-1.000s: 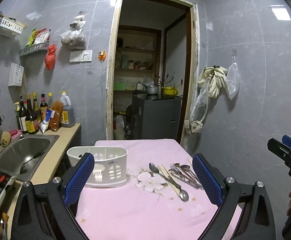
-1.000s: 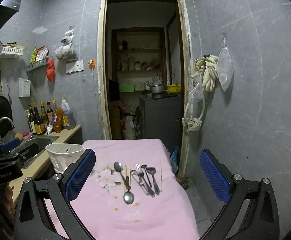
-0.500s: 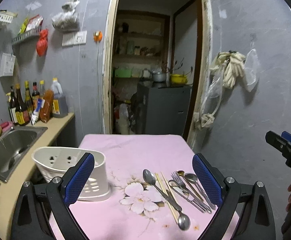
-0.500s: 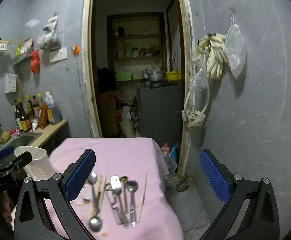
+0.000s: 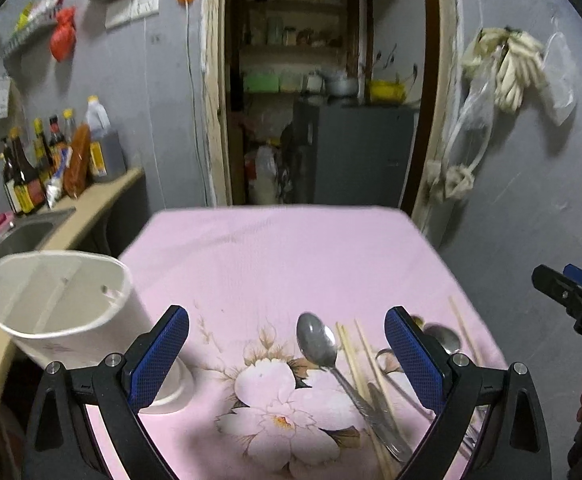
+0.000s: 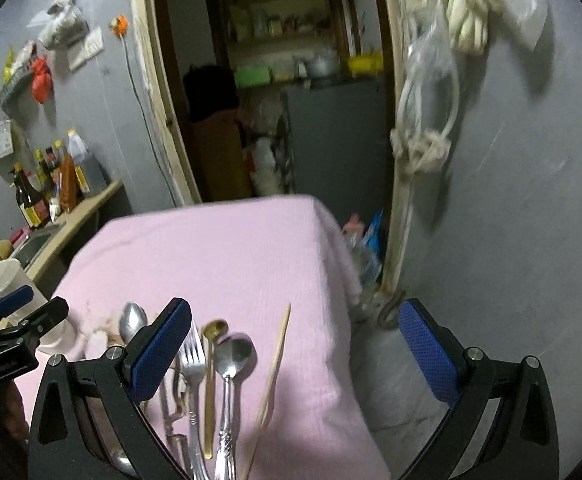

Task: Organize utensils
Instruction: 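Move both tools forward toward the row of utensils on the pink cloth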

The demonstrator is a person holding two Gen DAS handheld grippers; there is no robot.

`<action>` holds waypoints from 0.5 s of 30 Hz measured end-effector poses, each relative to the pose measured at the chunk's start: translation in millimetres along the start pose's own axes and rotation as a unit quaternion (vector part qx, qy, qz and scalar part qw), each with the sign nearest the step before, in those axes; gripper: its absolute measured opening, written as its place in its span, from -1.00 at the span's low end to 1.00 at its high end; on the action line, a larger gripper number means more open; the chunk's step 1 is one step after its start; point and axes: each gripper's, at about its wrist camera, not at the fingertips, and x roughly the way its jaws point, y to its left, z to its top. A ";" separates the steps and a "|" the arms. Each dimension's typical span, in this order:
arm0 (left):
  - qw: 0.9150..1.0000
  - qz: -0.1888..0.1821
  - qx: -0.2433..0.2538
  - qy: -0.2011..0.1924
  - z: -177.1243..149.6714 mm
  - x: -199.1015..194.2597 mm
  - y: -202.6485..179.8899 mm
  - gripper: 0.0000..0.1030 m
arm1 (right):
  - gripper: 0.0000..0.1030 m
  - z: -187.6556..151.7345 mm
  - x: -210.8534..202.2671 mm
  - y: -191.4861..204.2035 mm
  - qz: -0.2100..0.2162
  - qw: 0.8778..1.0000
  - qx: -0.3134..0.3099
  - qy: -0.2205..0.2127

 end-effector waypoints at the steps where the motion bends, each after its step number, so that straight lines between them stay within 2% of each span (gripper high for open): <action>1: 1.000 -0.002 0.000 0.009 -1.1 8.7 -0.5 0.92 | 0.97 -5.5 7.2 -1.0 0.005 1.000 0.004 0.007; 3: 1.000 -0.007 0.002 0.027 -3.0 24.0 -2.4 0.92 | 0.85 -12.3 25.2 -2.2 0.014 0.999 0.010 0.030; 5: 0.999 -0.014 -0.002 0.047 -5.5 39.0 -4.0 0.92 | 0.50 -19.1 38.0 -4.4 0.019 0.998 0.012 0.050; 6: 0.998 -0.017 -0.003 0.055 -6.4 44.6 -4.4 0.91 | 0.45 -23.3 46.6 -5.3 0.023 0.997 0.014 0.067; 8: 0.997 -0.023 -0.006 0.073 -8.7 56.0 -5.1 0.88 | 0.13 -28.6 58.2 -8.3 0.027 0.995 0.018 0.090; 13: 0.993 -0.042 -0.018 0.106 -17.2 74.7 -2.1 0.67 | -0.20 -41.1 75.2 -9.9 0.041 0.991 0.023 0.123; 15: 0.991 -0.051 -0.025 0.118 -19.6 81.7 -0.6 0.47 | -0.25 -46.6 77.9 -7.1 0.048 0.990 0.025 0.132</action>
